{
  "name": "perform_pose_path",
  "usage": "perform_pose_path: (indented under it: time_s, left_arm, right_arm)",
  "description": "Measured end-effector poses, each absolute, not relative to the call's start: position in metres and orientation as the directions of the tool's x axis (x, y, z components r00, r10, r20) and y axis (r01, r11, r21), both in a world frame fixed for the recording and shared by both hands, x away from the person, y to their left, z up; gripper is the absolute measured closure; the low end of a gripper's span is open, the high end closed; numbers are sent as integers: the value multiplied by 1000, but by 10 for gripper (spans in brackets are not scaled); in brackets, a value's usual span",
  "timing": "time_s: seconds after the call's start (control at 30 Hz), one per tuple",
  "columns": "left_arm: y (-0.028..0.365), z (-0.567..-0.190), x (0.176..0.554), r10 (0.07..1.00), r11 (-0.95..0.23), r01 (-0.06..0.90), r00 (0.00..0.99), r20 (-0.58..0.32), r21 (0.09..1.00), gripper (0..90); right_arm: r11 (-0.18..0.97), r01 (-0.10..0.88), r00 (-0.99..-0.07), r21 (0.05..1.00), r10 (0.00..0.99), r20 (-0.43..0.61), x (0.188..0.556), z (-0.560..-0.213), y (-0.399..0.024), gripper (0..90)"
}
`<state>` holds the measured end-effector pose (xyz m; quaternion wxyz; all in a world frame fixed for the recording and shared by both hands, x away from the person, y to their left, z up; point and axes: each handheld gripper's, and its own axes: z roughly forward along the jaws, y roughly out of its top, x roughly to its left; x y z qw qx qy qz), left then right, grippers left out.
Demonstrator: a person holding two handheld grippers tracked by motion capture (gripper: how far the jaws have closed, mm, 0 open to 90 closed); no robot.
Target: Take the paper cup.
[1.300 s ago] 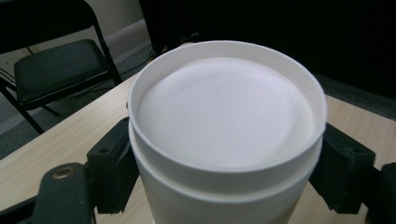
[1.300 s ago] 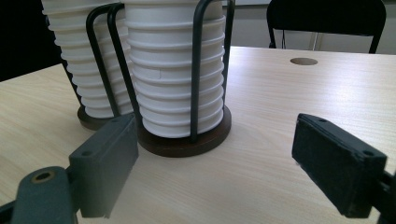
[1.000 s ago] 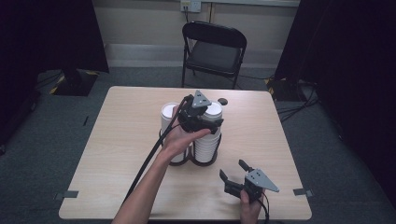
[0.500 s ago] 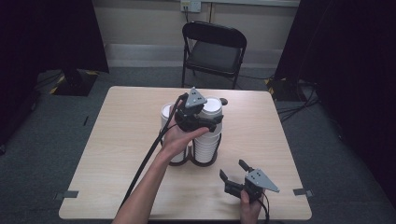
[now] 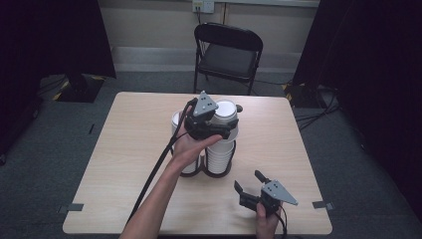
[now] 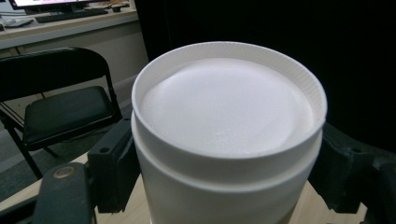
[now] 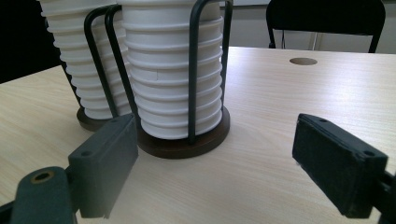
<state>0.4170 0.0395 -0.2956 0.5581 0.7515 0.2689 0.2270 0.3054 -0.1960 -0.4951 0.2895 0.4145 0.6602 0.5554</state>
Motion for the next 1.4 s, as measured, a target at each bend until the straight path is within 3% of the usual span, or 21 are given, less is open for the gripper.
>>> perform_pose_path:
  time_s: [0.53,1.4]
  left_arm:
    - [56,-282,405,646,-113,107,763,-9,988,211]
    - [92,-274,378,641,-25,66,767,-34,998,210]
  right_arm:
    - [35,227,-485,973,871,82,306,-495,-196,138]
    - [33,234,-482,972,872,87,307,-495,-196,138]
